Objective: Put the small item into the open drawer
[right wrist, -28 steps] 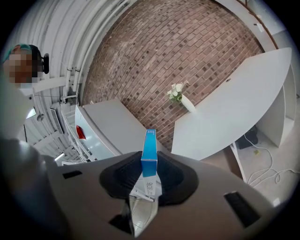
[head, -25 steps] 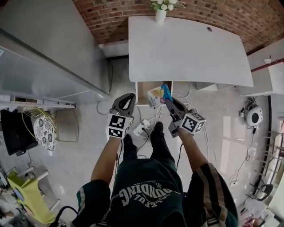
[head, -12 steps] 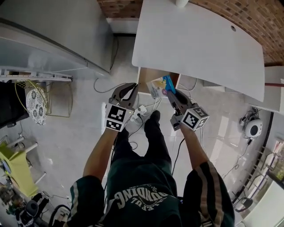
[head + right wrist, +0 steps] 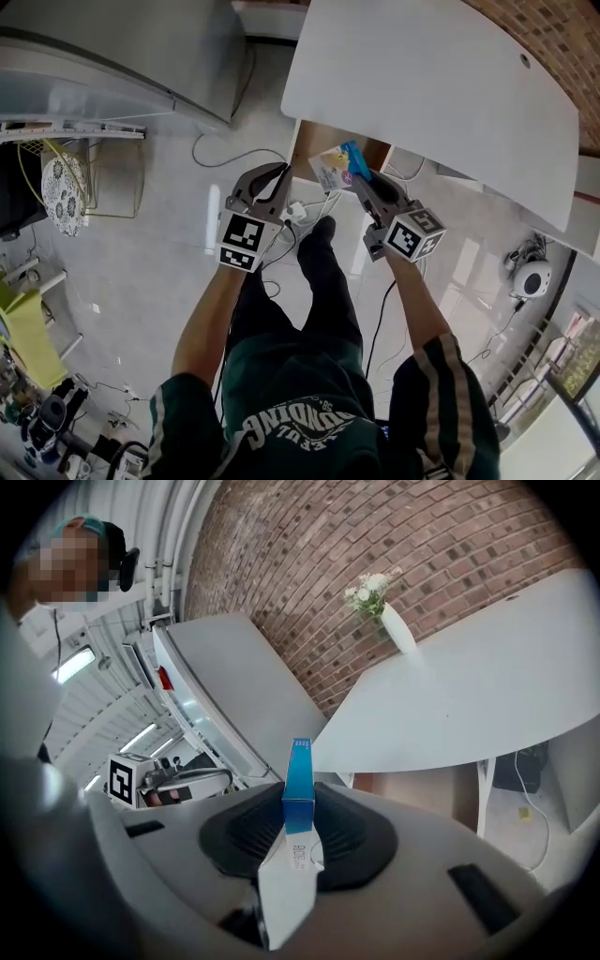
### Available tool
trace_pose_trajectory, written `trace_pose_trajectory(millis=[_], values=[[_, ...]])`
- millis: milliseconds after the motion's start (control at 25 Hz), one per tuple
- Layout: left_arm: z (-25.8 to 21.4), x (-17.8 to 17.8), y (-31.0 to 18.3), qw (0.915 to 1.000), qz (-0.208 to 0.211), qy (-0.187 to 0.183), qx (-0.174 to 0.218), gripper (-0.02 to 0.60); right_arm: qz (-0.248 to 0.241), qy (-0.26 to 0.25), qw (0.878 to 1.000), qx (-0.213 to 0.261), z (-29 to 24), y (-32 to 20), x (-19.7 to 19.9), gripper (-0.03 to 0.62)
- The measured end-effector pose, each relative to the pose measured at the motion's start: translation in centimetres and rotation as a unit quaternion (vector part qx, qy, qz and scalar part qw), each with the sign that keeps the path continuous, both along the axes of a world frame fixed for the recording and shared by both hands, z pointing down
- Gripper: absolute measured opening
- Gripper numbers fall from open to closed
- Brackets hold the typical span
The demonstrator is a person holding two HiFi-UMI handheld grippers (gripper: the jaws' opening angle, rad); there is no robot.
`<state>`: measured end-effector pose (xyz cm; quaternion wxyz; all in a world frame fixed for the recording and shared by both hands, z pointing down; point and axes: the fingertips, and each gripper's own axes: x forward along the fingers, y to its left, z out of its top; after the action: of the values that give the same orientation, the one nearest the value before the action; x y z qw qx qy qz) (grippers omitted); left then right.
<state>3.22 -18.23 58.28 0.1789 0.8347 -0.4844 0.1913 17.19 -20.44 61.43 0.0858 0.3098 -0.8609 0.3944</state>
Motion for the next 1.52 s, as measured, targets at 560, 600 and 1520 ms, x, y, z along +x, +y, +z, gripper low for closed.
trace_pose_trajectory(millis=[560,600,1520], values=[[6.8,-0.5,0.6,0.9985,-0.042,0.013,-0.031,0.025,-0.101,0.095,0.989,0.042,9.1,-1.1,-2.4,0.110],[7.3,-0.3,0.7,0.9983,-0.044,0.014,-0.034,0.026,-0.110,0.103,0.987,0.046,9.7,-1.1,-2.4,0.110],[14.5,0.4,0.1,0.9947,-0.073,0.024,-0.069,0.025,-0.303,0.219,0.920,0.122,22.1,-3.6,-5.2,0.110]])
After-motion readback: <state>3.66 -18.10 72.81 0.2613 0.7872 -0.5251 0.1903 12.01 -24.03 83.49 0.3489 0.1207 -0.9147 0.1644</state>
